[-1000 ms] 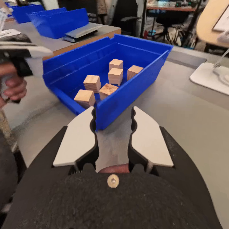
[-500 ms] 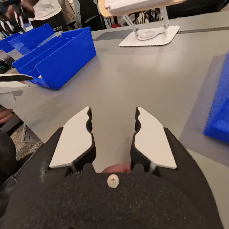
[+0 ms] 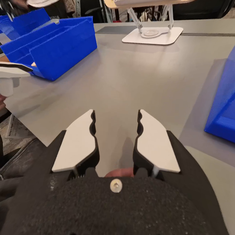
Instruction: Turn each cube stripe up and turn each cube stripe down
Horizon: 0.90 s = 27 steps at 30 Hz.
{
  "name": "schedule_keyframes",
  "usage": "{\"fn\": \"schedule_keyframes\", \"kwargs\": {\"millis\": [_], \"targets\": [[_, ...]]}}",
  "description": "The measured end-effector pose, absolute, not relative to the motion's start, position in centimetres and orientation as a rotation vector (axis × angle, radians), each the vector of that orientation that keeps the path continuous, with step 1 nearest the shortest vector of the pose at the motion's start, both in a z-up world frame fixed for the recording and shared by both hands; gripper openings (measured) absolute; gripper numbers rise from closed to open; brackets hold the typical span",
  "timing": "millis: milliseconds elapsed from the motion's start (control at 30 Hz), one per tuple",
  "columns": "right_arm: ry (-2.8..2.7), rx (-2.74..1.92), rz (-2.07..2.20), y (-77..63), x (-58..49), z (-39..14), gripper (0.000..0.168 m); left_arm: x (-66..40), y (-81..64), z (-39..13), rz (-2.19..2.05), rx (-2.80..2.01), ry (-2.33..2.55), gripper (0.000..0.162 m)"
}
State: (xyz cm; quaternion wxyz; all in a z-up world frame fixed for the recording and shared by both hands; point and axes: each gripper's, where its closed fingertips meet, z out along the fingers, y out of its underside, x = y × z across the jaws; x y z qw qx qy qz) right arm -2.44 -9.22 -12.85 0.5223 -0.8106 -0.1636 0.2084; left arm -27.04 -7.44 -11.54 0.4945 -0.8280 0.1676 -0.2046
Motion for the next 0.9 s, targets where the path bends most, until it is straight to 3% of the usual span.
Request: {"fn": "schedule_keyframes", "kwargs": {"millis": [67, 100, 267, 400, 900], "targets": [[-0.392, -1.979, 0.478, -9.2, -2.2, -13.5, 0.062, -26.6, -8.1, -11.9, -0.511, -2.031, 0.495, 0.034], [-0.388, -1.98, 0.482, -9.2, -2.2, -13.4, 0.062, -26.3, -8.7, -11.9, -0.516, -2.044, 0.569, 0.034], [-0.389, -1.95, 0.589, -9.8, -3.1, -12.1, 0.058, -29.8, -9.7, -7.2, -0.471, -1.951, 0.88, 0.066], [-0.455, -1.996, 0.56, -10.1, -3.6, -13.3, 0.058, -34.0, -5.7, -6.5, -0.333, -2.049, 1.179, 0.069], [-0.416, -2.053, 0.59, -9.3, -2.5, -14.5, 0.055, -37.3, 6.0, -17.2, -0.05, -2.27, 1.9, 0.054]]}}
